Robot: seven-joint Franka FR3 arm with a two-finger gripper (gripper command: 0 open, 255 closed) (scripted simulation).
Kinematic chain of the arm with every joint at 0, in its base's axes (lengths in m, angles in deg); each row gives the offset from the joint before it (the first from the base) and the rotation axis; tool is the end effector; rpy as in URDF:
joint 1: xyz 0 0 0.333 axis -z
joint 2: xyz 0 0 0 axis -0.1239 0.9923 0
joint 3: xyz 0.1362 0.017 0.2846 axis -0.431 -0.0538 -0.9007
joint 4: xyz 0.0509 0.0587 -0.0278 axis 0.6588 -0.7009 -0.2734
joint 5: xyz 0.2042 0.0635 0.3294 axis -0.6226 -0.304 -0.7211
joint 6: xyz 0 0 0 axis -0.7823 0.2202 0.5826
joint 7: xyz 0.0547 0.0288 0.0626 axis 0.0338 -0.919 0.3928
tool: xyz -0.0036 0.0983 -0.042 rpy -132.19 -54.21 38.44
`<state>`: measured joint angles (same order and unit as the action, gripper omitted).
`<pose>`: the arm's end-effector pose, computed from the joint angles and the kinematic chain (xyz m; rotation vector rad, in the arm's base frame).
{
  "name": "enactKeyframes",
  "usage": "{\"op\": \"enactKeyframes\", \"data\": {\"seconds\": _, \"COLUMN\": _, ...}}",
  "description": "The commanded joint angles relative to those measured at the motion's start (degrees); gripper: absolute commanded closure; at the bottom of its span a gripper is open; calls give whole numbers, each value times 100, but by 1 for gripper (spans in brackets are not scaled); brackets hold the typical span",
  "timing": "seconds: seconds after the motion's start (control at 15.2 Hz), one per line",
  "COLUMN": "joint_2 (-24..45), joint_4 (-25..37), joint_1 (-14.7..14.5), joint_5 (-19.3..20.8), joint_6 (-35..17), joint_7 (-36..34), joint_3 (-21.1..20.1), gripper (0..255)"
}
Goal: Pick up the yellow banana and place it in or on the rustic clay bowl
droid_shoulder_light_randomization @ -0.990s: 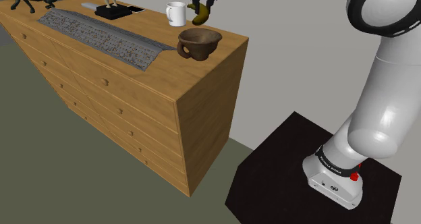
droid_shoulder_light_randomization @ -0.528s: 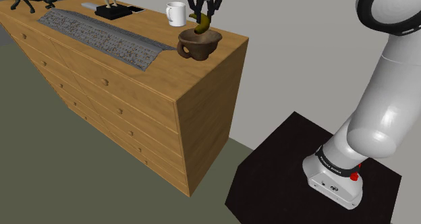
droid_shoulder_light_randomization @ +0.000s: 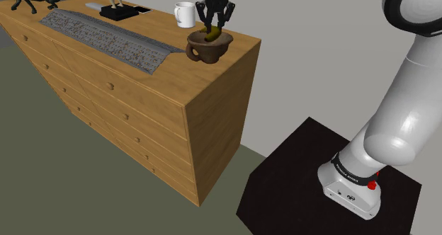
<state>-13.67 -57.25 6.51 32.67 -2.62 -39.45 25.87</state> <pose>0.6048 0.1341 0.6035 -3.0418 0.3958 0.0067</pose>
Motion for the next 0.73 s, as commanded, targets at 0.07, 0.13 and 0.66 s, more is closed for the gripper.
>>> {"op": "enactKeyframes", "data": {"seconds": 0.07, "joint_2": -9, "joint_4": -28, "joint_1": 0, "joint_5": -1, "joint_6": -21, "joint_7": -1, "joint_3": 0, "gripper": 255}}
{"op": "enactKeyframes", "data": {"seconds": 0.13, "joint_2": -9, "joint_4": -28, "joint_1": 0, "joint_5": -1, "joint_6": -21, "joint_7": -1, "joint_3": 0, "gripper": 255}}
{"op": "enactKeyframes", "data": {"seconds": 0.66, "joint_2": -9, "joint_4": -28, "joint_1": 0, "joint_5": -1, "joint_6": -21, "joint_7": -1, "joint_3": 0, "gripper": 0}}
